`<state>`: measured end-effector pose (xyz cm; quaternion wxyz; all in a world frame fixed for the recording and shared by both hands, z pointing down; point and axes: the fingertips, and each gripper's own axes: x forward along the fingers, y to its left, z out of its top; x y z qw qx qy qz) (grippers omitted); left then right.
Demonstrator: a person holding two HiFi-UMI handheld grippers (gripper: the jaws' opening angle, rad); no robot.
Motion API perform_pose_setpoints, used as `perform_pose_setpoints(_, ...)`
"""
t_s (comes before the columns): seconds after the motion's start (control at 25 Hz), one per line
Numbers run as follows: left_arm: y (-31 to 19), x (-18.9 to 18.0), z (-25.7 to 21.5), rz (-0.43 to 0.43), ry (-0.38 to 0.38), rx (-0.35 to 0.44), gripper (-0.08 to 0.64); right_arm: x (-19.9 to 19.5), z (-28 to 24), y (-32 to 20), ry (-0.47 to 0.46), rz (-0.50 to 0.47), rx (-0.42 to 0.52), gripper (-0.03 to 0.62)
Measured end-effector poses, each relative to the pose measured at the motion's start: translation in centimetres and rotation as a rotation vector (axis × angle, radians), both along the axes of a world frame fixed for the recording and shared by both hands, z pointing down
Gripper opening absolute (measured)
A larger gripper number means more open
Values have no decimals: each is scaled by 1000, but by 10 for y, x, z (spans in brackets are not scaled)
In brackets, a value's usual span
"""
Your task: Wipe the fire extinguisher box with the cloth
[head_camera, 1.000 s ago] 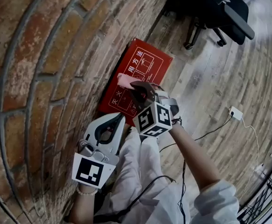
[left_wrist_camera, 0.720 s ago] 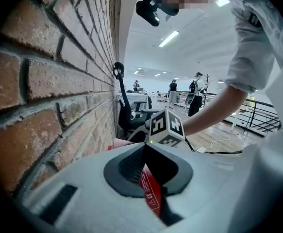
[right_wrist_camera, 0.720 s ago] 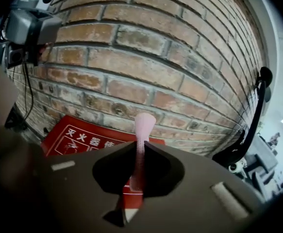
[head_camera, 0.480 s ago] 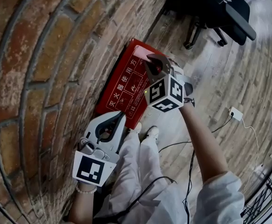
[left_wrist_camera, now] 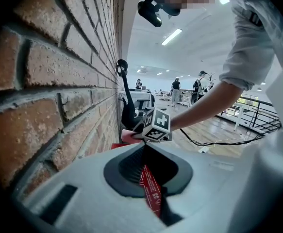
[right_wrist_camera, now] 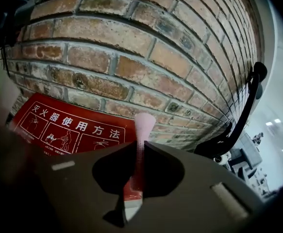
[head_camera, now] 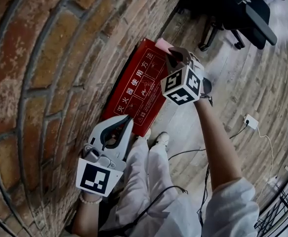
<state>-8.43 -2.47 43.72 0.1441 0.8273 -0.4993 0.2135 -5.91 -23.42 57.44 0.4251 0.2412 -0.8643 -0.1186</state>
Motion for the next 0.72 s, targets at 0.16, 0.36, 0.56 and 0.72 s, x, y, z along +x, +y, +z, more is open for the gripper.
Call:
perform_pose_setpoints(0.16,2,-1,1,-10,5,-10,-3,-5,18,9,38,-25,-18,26)
perform_pose_setpoints(0.36,6,-5,2,-27,13,-22,-3,-10,36,30,40,-36,-91,26)
perform_pose_setpoints(0.56,6,-8,1,-30,16,-16,-3,-14,48,52,15,-26,-153,26)
perform_pose_setpoints(0.72,6,-10,2,-32,14,-21,-3,-20,52,72,-6,-32,-182,26)
